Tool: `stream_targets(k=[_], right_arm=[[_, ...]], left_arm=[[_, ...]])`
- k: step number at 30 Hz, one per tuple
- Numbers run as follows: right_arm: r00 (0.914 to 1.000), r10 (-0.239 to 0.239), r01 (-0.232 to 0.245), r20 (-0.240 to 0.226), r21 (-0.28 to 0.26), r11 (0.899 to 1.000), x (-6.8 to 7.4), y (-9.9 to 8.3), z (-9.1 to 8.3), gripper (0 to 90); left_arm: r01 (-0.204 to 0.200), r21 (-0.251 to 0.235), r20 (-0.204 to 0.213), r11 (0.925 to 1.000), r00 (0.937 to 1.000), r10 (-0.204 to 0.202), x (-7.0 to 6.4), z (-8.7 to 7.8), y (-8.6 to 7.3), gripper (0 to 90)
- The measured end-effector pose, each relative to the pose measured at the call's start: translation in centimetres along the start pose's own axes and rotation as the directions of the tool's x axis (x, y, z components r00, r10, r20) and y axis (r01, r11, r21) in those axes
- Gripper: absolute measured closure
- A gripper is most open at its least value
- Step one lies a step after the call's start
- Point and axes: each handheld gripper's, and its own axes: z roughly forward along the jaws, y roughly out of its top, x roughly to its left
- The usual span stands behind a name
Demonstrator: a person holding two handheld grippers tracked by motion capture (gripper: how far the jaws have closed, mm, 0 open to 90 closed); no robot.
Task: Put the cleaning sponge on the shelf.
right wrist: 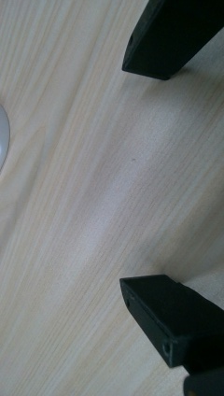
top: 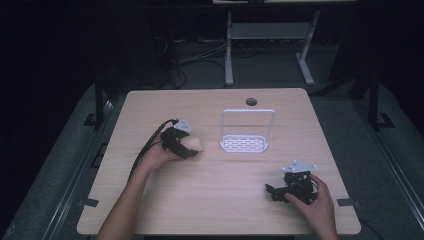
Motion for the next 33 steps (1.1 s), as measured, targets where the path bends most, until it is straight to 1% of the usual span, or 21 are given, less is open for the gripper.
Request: stream_targets(k=[6, 8, 17, 18, 23, 26, 29, 30, 31, 32, 33], right_arm=[[1.0, 0.0, 0.0, 0.0, 0.0, 1.0, 0.0, 0.0, 0.0, 0.0], [1.0, 0.0, 0.0, 0.0, 0.0, 1.0, 0.0, 0.0, 0.0, 0.0], [1.0, 0.0, 0.0, 0.0, 0.0, 1.0, 0.0, 0.0, 0.0, 0.0], [1.0, 0.001, -0.001, 0.0, 0.001, 1.0, 0.0, 0.0, 0.0, 0.0], [1.0, 0.0, 0.0, 0.0, 0.0, 1.0, 0.0, 0.0, 0.0, 0.0], [1.0, 0.0, 0.0, 0.0, 0.0, 1.0, 0.0, 0.0, 0.0, 0.0], [1.0, 0.001, -0.001, 0.0, 0.0, 1.0, 0.0, 0.0, 0.0, 0.0], [1.0, 0.001, -0.001, 0.0, 0.0, 1.0, 0.0, 0.0, 0.0, 0.0], [1.0, 0.0, 0.0, 0.0, 0.0, 1.0, 0.0, 0.0, 0.0, 0.0], [1.0, 0.001, -0.001, 0.0, 0.0, 1.0, 0.0, 0.0, 0.0, 0.0], [1.0, 0.0, 0.0, 0.0, 0.0, 1.0, 0.0, 0.0, 0.0, 0.0]], left_arm=[[0.002, 0.016, 0.01, 0.9999, 0.9999, -0.002, 0.1, 0.2, -0.1, 15.0], [0.001, 0.016, 0.016, 0.9999, 0.9999, -0.001, 0.1, 0.2, -0.2, 19.0], [-0.006, 0.022, 0.028, 0.9997, 0.9996, 0.005, 0.0, 0.1, -0.1, 22.2], [0.0, 0.02, 0.032, 0.9998, 0.9995, -0.001, -0.1, 0.1, -0.1, 22.2], [0.002, 0.026, 0.034, 0.9997, 0.9994, -0.003, -0.2, 0.0, -0.1, 22.3], [0.015, 0.027, 0.035, 0.9995, 0.9993, -0.016, -0.3, -0.3, -0.1, 22.4], [0.017, 0.025, 0.029, 0.9995, 0.9994, -0.018, -0.5, -0.4, -0.1, 22.6], [0.028, 0.017, 0.022, 0.9995, 0.9994, -0.028, -0.6, -0.6, -0.1, 22.6], [0.036, 0.013, 0.024, 0.9993, 0.999, -0.037, -0.7, -0.7, -0.2, 22.6], [0.036, 0.013, 0.024, 0.9993, 0.999, -0.037, -0.7, -0.7, -0.2, 22.6], [0.044, 0.01, 0.017, 0.999, 0.9989, -0.045, -0.8, -0.9, -0.2, 22.6]])
